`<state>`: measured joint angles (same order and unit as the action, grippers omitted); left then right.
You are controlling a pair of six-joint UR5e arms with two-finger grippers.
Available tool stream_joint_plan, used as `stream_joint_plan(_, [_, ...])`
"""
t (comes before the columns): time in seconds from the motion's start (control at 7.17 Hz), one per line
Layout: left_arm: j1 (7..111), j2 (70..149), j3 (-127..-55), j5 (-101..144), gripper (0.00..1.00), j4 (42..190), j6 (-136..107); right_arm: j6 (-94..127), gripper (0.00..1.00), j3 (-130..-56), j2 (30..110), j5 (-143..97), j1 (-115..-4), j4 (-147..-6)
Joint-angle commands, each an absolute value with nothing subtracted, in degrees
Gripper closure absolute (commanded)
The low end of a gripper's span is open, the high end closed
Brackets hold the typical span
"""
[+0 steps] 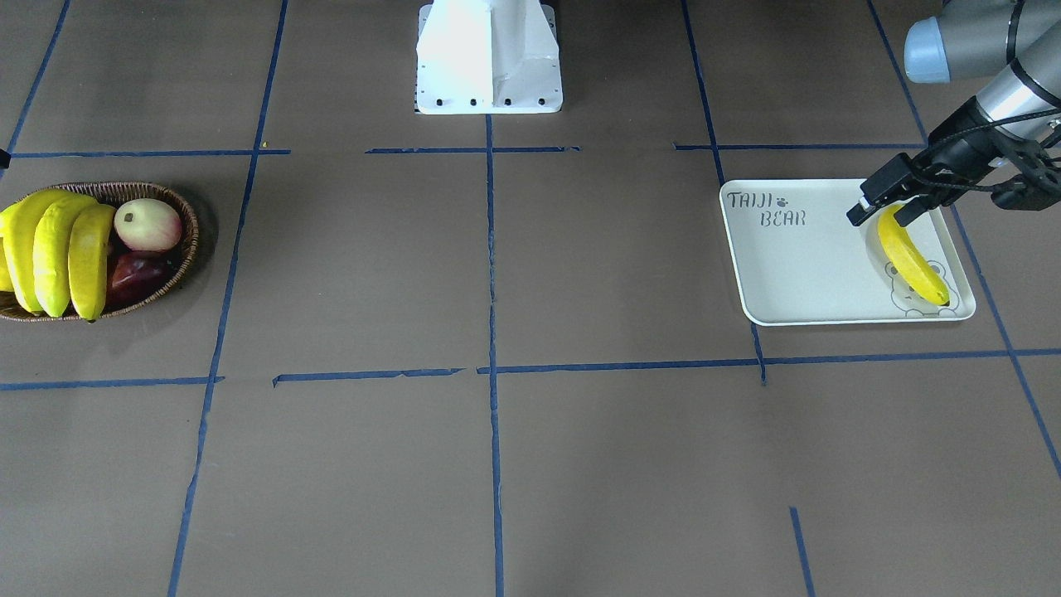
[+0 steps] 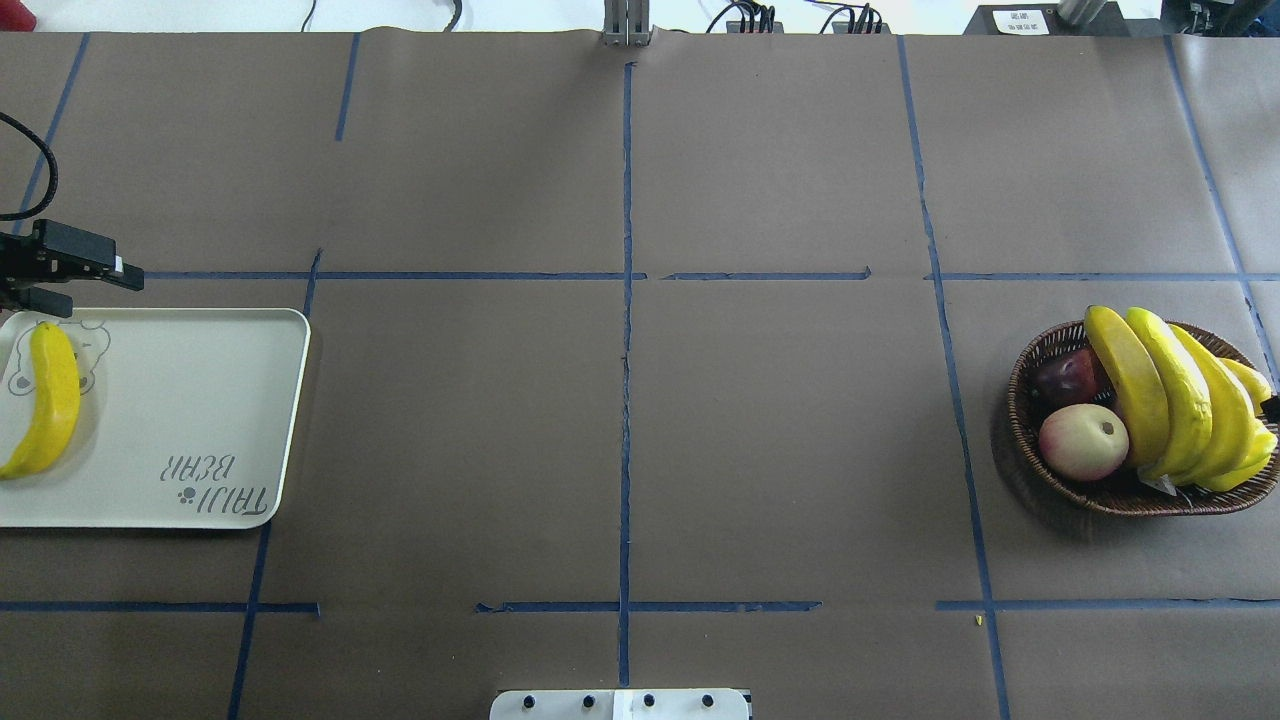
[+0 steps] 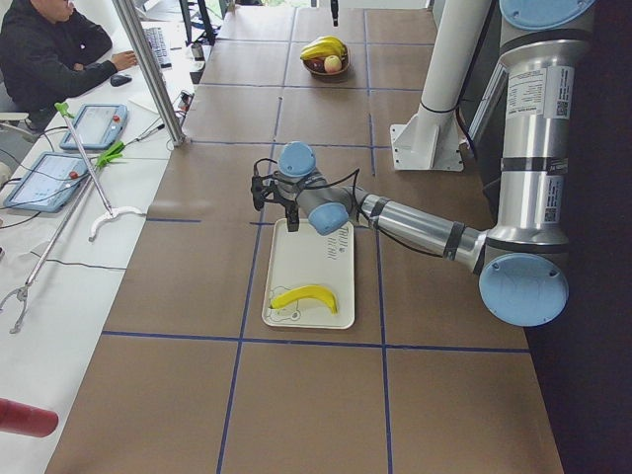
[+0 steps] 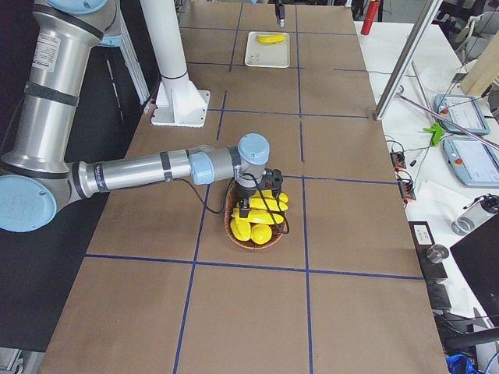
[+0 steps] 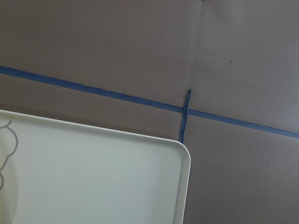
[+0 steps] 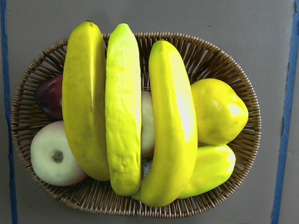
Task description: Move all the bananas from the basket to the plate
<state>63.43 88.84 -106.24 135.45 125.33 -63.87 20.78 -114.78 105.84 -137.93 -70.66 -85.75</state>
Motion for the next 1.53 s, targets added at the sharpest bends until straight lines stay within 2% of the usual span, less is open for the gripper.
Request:
stream_joint_plan(0.0, [63.37, 88.77, -106.52, 135.44, 0.0, 125.42, -63.98, 27.19, 0.0, -110.68, 106.61, -137.99, -70.49, -74.78])
stream_joint_plan(0.28, [63.37, 88.77, -106.52, 135.35, 0.0, 125.42, -63.98, 35.38, 0.0, -104.88, 106.61, -138.16, -69.53, -60.79])
stream_joint_plan(0.56, [63.37, 88.68, -106.52, 135.35, 0.0, 125.42, -63.9, 36.21, 0.01, -103.54, 106.44, -138.16, -65.67, -59.24])
stream_joint_plan(0.98, [63.37, 88.77, -106.52, 135.35, 0.0, 125.42, -63.9, 35.69, 0.04, -103.19, 106.7, -138.6, -65.65, -59.06])
stream_joint_plan(1.12, [63.37, 88.77, -106.52, 135.35, 0.0, 125.42, -63.9, 35.42, 0.14, -103.18, 107.66, -139.47, -65.65, -58.98])
stream_joint_plan(1.25, [63.37, 88.77, -106.52, 135.35, 0.0, 125.42, -63.9, 35.33, 0.16, -103.44, 108.27, -139.57, -65.74, -58.97])
stream_joint_plan(1.39, [63.37, 88.77, -106.52, 135.35, 0.0, 125.42, -63.9, 35.33, 0.22, -103.27, 108.54, -139.57, -65.74, -58.89])
